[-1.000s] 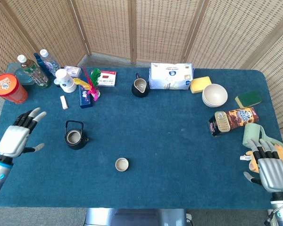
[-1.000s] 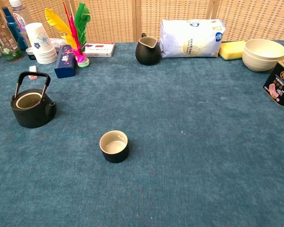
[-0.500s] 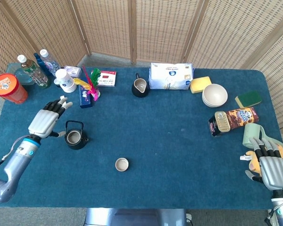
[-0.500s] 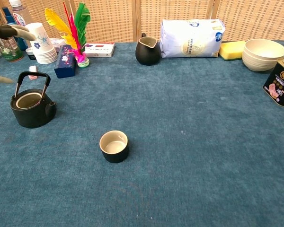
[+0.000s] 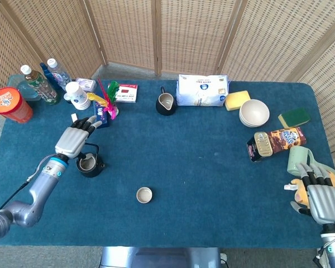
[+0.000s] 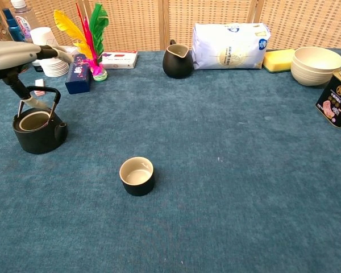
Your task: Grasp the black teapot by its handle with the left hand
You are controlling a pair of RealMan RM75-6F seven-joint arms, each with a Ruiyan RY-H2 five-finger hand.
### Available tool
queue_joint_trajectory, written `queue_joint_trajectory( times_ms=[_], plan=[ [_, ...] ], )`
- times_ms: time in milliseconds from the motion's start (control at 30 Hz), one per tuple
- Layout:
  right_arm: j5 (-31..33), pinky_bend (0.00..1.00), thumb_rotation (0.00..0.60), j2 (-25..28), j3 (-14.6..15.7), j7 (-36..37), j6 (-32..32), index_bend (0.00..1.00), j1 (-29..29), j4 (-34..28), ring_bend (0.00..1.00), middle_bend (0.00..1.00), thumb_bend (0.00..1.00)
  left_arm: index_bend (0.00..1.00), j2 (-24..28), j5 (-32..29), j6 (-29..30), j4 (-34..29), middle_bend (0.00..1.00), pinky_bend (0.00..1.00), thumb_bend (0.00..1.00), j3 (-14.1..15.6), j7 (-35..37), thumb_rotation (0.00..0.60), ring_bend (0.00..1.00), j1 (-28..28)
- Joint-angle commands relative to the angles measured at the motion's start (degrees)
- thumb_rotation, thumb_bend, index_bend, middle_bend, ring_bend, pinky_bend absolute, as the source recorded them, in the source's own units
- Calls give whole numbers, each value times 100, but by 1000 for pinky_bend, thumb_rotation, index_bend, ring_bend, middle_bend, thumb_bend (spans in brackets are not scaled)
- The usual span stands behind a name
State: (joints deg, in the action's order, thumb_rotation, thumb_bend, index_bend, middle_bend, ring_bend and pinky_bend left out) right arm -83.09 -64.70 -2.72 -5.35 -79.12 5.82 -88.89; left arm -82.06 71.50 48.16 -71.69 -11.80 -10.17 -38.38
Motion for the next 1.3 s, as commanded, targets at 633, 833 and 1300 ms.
queue_joint_trajectory(
  times_ms=[633,833,1300],
  plan=[
    [4,0,600,-56,31,-55,50,0,24,29,0,0,0,457,-215,-781,-366,225,557,759,134,34,-678,600,524,-403],
    [5,0,600,-45,30,-30,40,0,20,15,0,0,0,623,-196,-973,-332,165,728,905,336,140,-914,600,704,-388],
    [2,0,600,-67,61,-87,77,0,31,-10,0,0,0,711,372,355,846,-690,854,968,384,446,-297,600,806,-6]
  ],
)
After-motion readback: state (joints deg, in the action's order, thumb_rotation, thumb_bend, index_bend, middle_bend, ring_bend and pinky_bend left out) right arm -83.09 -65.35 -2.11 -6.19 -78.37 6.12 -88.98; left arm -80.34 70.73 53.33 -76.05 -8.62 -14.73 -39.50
